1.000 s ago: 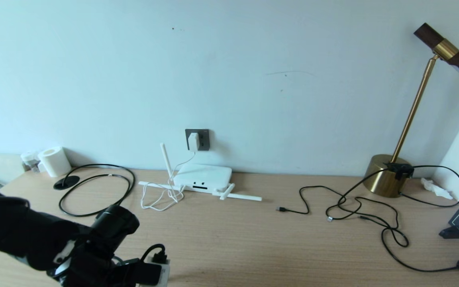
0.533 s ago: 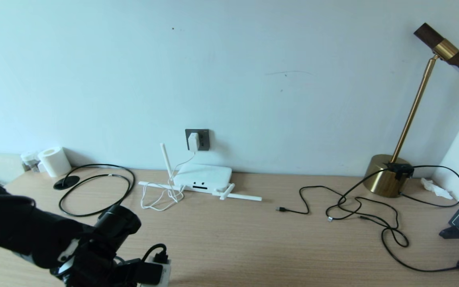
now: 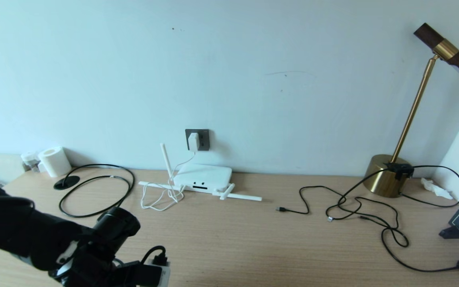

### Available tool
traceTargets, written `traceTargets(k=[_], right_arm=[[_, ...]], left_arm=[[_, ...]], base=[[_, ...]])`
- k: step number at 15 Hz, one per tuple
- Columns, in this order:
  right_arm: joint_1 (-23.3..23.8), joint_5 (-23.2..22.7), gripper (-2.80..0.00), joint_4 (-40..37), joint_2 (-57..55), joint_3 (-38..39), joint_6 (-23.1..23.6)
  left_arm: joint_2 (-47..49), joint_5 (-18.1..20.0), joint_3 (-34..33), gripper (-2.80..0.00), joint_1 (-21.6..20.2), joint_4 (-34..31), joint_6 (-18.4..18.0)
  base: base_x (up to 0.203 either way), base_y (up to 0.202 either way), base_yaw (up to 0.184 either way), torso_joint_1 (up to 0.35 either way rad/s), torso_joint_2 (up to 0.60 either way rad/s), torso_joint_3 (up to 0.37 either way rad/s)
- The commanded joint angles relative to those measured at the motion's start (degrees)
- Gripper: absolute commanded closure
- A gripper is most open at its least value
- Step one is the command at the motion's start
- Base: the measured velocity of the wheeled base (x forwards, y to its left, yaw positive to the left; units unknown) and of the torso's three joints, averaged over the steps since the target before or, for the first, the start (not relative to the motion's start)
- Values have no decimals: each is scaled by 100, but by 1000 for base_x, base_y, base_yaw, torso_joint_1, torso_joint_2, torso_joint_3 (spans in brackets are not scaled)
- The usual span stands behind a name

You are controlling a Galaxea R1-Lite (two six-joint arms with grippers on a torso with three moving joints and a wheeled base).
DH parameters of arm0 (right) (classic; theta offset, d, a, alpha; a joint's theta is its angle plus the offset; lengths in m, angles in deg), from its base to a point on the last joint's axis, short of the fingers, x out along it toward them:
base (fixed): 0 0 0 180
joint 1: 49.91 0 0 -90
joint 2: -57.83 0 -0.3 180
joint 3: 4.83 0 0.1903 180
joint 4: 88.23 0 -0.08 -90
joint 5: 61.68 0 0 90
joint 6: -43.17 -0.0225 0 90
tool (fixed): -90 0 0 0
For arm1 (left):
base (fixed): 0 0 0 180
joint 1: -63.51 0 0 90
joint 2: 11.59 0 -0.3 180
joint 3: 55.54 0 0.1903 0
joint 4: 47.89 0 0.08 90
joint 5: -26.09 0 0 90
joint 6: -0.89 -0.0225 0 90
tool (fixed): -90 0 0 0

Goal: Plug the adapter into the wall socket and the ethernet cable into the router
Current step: Pick up cable

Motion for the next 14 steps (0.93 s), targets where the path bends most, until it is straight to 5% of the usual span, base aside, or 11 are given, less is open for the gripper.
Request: traceTargets(k=[1,4,10,14], right_arm=[[-2,2,0,5,-3,62,-2],[-2,2,0,5,2,62,-2],[-2,3,0,5,-6,62,-2],[-2,7,0,5,-6,62,-2]], left_arm=[[-11,10,-5,0,-1,-12,-36],[-230,118,-40,0,7,-8,-59],[-1162,1145,-371,0,-9,-38,-39],[-1646,1223,-812,0,-13,-36,-19]], base=[[0,0,0,0,0,0],[0,0,0,0,0,0],[0,0,0,0,0,0],[0,0,0,0,0,0]])
